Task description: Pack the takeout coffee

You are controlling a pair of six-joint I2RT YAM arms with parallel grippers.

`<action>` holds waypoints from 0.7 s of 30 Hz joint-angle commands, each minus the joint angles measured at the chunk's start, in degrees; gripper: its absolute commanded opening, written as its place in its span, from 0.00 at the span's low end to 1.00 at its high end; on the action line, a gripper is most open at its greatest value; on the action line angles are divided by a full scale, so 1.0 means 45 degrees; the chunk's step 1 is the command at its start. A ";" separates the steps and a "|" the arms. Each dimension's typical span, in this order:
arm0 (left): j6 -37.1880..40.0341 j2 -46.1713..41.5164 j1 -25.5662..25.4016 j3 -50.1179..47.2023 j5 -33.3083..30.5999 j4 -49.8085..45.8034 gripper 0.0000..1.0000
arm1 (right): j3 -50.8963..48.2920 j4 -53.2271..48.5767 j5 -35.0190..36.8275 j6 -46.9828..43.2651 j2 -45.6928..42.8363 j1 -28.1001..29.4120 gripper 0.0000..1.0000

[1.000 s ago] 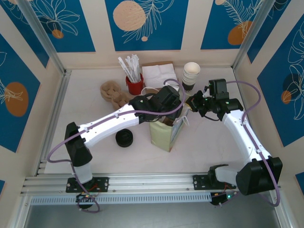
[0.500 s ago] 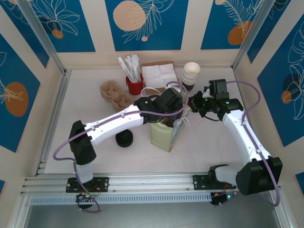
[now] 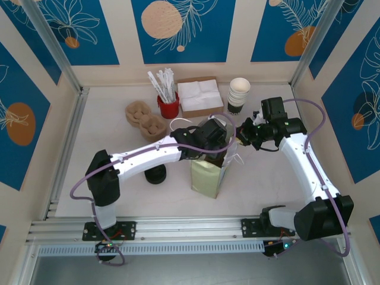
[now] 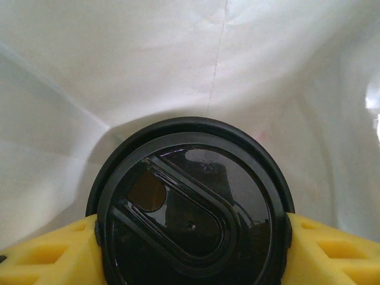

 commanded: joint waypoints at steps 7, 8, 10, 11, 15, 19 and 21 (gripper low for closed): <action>0.0529 -0.0815 -0.0015 -0.0031 0.0493 0.0127 0.65 | 0.0318 -0.2566 -0.0176 -0.1327 0.0776 0.0144 0.00; 0.0599 -0.0825 -0.0019 0.0066 0.0576 0.0091 0.65 | 0.0353 -0.2761 0.0029 -0.1466 0.0843 0.0139 0.00; 0.0587 -0.0790 0.0012 0.0293 0.0603 -0.0048 0.65 | 0.0411 -0.3281 0.0117 -0.1590 0.0989 0.0023 0.00; 0.0515 -0.0731 0.0023 0.0402 0.0617 -0.0145 0.65 | 0.0562 -0.3607 0.0097 -0.1650 0.1104 -0.0014 0.00; 0.0444 -0.0378 0.0051 0.1058 0.0478 -0.0894 0.64 | 0.1463 -0.5077 0.0972 -0.2040 0.1617 -0.0009 0.00; 0.0434 -0.0445 0.0059 0.0881 0.0081 -0.1033 0.64 | 0.2387 -0.6029 0.1722 -0.2152 0.2200 -0.0017 0.00; 0.0458 -0.0503 0.0059 0.0822 0.0137 -0.1106 0.64 | 0.2776 -0.6154 0.1685 -0.2066 0.2475 0.0007 0.00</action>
